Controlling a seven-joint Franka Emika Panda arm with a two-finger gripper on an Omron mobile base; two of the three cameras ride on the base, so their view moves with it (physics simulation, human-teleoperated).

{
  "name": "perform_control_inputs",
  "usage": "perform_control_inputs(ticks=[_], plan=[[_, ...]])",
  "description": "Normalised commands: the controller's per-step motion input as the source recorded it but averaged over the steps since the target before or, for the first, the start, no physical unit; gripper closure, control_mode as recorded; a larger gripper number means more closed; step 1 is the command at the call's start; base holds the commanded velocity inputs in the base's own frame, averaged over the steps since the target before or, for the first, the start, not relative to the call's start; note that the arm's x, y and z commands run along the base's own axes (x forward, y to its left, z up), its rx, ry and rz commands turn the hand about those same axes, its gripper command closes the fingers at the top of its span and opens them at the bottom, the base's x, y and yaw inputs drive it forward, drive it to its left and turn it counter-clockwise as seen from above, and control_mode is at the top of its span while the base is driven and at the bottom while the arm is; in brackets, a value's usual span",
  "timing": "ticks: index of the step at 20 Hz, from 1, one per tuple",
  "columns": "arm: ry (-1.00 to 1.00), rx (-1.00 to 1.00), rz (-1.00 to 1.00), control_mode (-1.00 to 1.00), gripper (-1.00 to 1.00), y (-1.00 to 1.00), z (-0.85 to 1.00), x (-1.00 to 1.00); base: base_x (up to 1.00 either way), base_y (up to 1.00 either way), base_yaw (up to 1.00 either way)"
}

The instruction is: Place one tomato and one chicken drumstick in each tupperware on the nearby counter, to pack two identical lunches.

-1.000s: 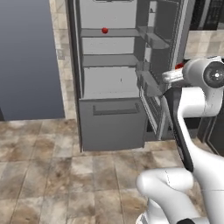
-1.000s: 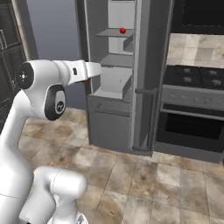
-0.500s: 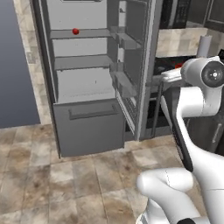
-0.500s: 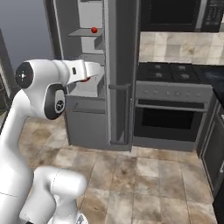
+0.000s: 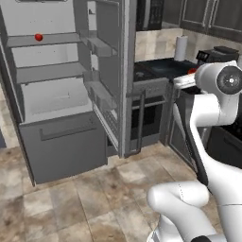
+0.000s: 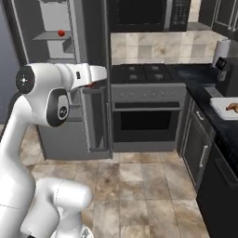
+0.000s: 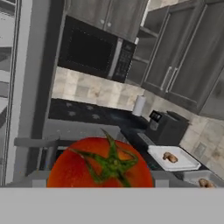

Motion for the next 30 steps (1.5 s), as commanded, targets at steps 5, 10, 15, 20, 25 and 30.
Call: perform_control_inputs(ticks=[5, 10, 15, 20, 25, 30], plan=[[0.0, 0.0, 0.0, 1.0, 1.0, 0.0, 0.0, 0.0, 0.0, -0.71, -0.34], [0.0, 0.0, 0.0, 1.0, 1.0, 0.0, 0.0, 0.0, 0.0, -0.61, -0.38], [0.0, 0.0, 0.0, 1.0, 1.0, 0.0, 0.0, 0.0, 0.0, -0.55, -0.37], [0.0, 0.0, 0.0, 1.0, 1.0, 0.0, 0.0, 0.0, 0.24, -0.28, -0.29], [0.0, 0.0, 0.0, 1.0, 1.0, 0.0, 0.0, 0.0, 0.83, -0.08, -0.22], [0.0, 0.0, 0.0, 1.0, 1.0, 0.0, 0.0, 0.0, 1.0, -0.22, -0.24]])
